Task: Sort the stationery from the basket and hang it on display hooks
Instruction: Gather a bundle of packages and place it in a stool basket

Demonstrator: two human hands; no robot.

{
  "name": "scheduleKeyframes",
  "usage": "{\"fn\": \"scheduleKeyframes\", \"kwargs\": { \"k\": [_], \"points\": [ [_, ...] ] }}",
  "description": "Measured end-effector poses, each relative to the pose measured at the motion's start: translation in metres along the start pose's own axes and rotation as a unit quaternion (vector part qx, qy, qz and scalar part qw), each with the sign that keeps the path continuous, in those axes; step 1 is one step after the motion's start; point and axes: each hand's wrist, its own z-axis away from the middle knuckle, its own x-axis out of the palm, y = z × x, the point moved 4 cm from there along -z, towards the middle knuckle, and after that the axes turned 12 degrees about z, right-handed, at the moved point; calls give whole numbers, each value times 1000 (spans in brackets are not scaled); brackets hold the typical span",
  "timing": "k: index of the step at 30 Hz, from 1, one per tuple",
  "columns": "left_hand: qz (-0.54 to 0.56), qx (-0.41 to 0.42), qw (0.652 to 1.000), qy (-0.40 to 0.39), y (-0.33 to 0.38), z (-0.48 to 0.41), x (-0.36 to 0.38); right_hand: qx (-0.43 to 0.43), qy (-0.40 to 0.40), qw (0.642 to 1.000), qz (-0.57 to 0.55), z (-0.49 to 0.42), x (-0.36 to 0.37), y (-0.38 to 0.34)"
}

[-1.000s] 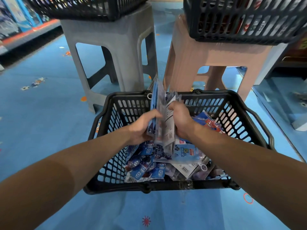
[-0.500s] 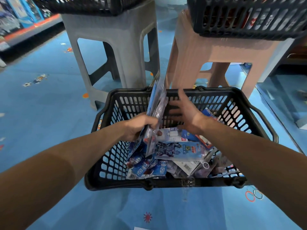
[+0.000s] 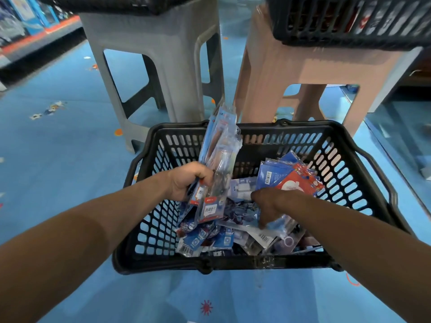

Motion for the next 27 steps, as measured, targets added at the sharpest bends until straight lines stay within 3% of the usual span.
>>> {"fn": "scheduleKeyframes", "kwargs": {
  "k": [6, 16, 20, 24, 27],
  "points": [
    [-28, 23, 998, 46, 5, 0, -5, 17, 98, 995, -6, 24, -49, 10],
    [-35, 82, 996, 26, 16, 16, 2, 88, 213, 971, 55, 74, -83, 35],
    [-22, 95, 995, -9, 18, 17, 4, 21, 238, 970, 34, 81, -96, 22],
    [36, 73, 996, -34, 15, 20, 17, -48, 354, 930, -80, 88, -113, 4],
    [97, 63, 992, -59, 19, 23, 26, -56, 389, 913, -110, 93, -122, -1]
  ]
}}
